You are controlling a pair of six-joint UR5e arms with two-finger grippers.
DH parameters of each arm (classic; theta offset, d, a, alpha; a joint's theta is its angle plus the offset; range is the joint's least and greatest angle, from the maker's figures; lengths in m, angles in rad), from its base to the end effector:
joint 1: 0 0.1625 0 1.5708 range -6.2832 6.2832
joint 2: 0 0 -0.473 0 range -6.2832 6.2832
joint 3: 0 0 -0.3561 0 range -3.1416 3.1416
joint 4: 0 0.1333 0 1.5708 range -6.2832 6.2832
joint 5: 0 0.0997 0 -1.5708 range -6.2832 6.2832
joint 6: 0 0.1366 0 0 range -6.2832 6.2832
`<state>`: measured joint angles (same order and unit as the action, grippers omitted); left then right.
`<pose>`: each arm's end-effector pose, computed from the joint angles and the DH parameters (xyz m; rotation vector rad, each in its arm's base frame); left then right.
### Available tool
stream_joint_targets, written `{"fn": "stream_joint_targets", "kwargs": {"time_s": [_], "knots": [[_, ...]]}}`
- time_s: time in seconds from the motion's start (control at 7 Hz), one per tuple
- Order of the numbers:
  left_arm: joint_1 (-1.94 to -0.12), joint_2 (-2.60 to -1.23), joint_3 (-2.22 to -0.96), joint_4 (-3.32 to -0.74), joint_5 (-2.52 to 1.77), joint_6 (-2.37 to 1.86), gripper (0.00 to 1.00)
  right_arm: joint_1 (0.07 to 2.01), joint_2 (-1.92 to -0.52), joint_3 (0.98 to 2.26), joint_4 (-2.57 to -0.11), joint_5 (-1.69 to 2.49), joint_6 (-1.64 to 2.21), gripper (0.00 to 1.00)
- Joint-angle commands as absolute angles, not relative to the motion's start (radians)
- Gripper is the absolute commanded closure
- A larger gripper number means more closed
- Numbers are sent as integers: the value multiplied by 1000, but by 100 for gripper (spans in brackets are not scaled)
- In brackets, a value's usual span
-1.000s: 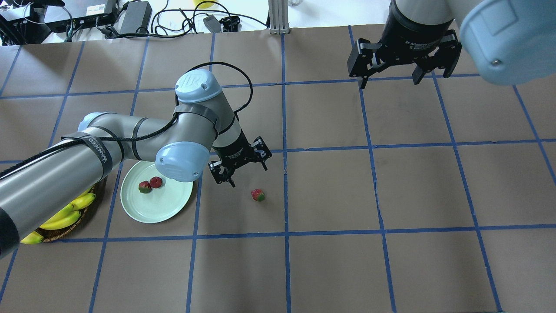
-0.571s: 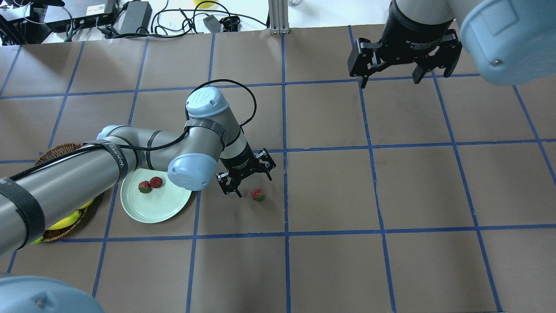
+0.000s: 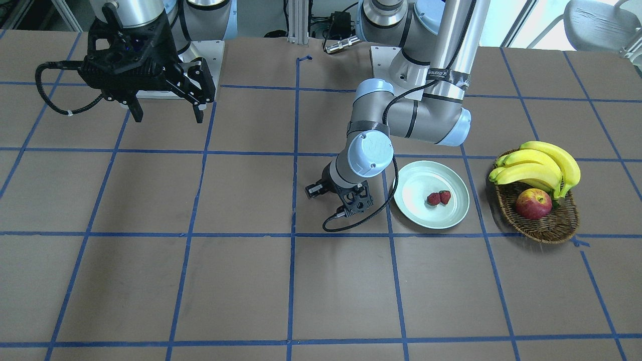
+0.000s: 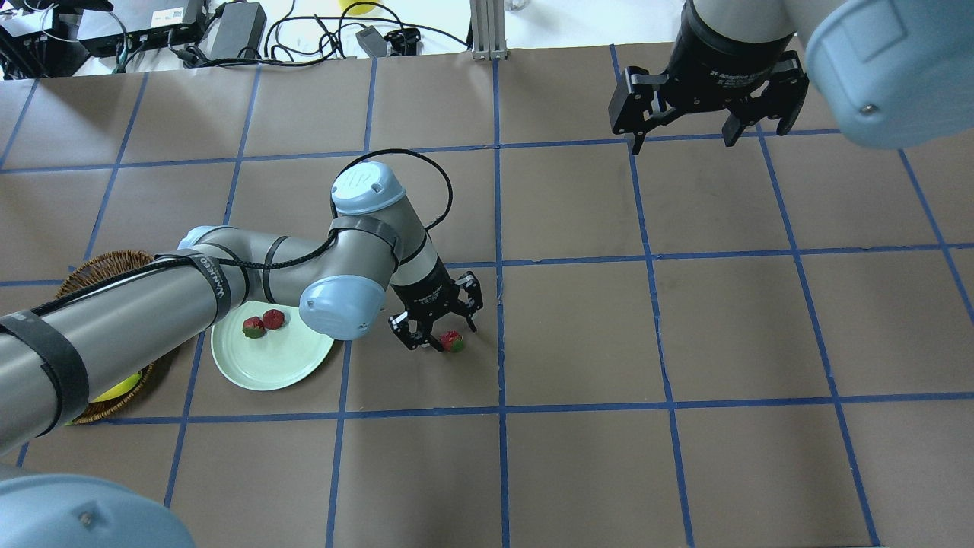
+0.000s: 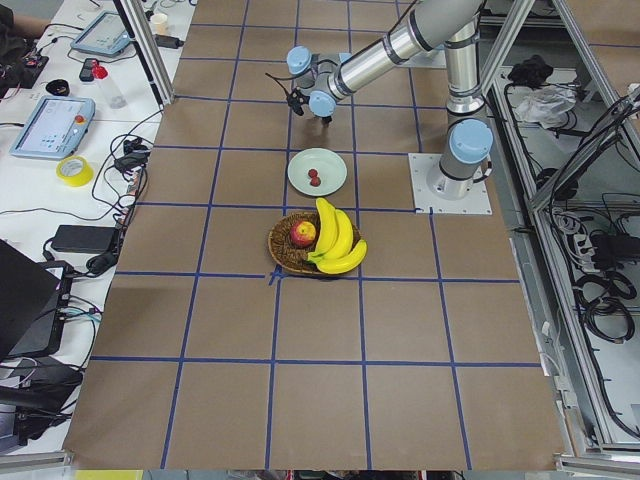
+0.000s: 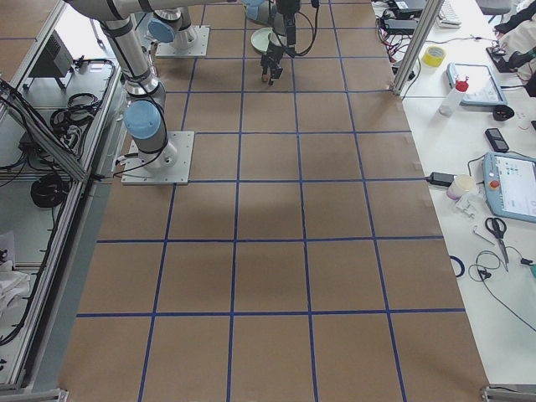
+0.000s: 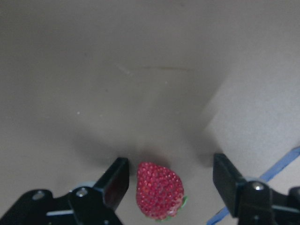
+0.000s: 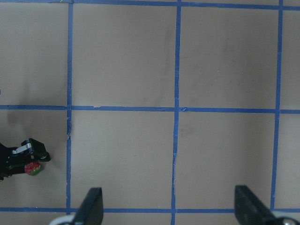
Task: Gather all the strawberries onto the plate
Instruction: 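Return the left gripper and grasp the last strawberry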
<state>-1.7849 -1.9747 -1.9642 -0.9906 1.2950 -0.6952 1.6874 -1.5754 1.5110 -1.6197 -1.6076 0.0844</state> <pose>-0.2736 -0.4560 0.1928 0.7468 -2.8571 -0.4691 0.1818 -0.4496 0.5341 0.0468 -3.1108 0.1813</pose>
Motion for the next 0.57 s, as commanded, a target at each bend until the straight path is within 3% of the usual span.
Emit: {"fn": "stream_joint_targets", "kwargs": {"time_s": [0.0,0.43], "knots": [[-1790,-1964,-1965,-994,1296,-698,100,1687,-1575,1511,-1618,-1608,84,0],[-1781,-1931,-1938,-993,1324,-680,100,1687,-1575,1511,-1617,-1608,84,0]]}}
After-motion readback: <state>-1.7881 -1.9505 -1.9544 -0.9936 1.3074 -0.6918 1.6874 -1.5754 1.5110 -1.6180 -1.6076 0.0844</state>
